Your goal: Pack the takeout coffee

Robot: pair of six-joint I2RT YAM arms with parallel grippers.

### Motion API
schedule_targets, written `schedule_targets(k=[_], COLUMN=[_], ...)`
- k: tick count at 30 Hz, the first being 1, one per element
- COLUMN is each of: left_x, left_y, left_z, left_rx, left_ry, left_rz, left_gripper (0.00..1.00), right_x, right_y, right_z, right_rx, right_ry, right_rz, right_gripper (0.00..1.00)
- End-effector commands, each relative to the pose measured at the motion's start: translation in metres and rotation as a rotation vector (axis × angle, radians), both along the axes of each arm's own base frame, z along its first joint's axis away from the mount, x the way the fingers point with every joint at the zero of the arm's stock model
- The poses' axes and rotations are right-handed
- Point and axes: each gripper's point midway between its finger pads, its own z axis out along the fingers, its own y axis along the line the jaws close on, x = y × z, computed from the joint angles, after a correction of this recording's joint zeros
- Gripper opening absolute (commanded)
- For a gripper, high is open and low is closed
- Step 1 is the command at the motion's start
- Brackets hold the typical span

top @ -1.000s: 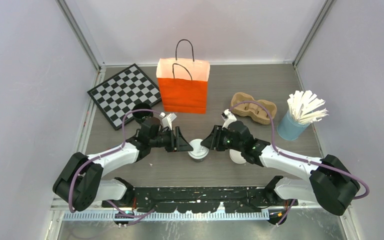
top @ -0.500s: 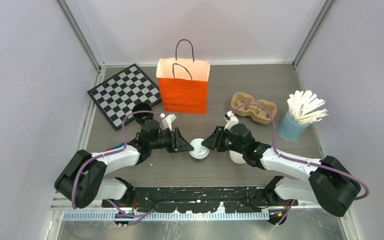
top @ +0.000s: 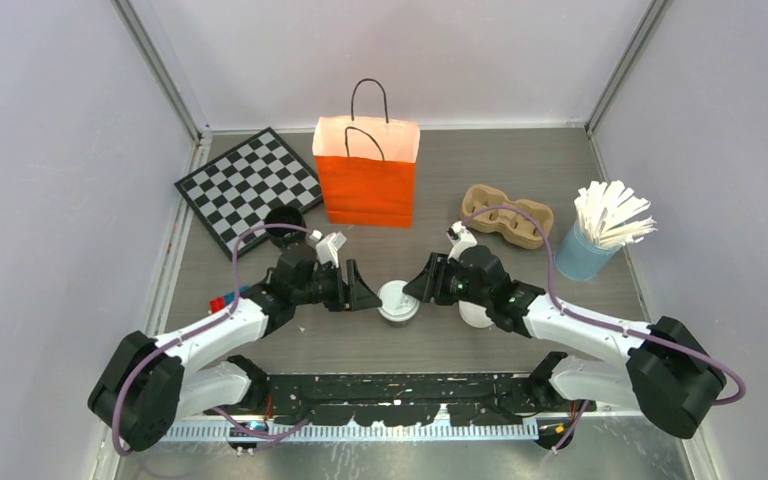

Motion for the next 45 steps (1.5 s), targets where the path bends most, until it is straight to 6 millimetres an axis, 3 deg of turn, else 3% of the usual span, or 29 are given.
schedule_targets(k=[1, 7, 16, 22, 28, 33, 37, 45], left_x=[0.006, 0.009, 0.01, 0.009, 0.011, 0.014, 0.017, 0.018], left_y=[0.018, 0.019, 0.01, 0.007, 0.017, 0.019, 0.008, -0.009], left_z=[0.001, 0.0, -0.002, 0.001, 0.01, 0.032, 0.049, 0.023], left_rx=[0.149, 0.183, 0.153, 0.129, 0.156, 0.101, 0.018, 0.008], left_ry=[-0.049, -0.058, -0.049, -0.047, -0.054, -0.103, -0.132, -0.058], left_rz=[0.024, 0.004, -0.03, -0.032, 0.037, 0.086, 0.072, -0.011], left_gripper=[0.61, 0.63, 0.63, 0.63, 0.63, 0.66, 0.68, 0.62], right_x=[0.005, 0.004, 0.003, 0.002, -0.004, -0.006, -0.007, -0.006], right_y=[-0.001, 0.0, -0.008, -0.007, -0.006, -0.007, -0.008, -0.008], right_z=[0.021, 0.031, 0.047, 0.033, 0.016, 0.01, 0.009, 0.004], right_rx=[-0.009, -0.011, -0.038, -0.051, -0.041, -0.051, -0.052, -0.051], right_ry=[-0.022, -0.011, -0.033, -0.005, 0.032, 0.044, 0.043, 0.043], right_rz=[-0.002, 0.002, -0.003, 0.004, 0.01, 0.015, 0.011, 0.007], right_gripper=[0.53, 0.61, 0.57, 0.44, 0.39, 0.38, 0.37, 0.34])
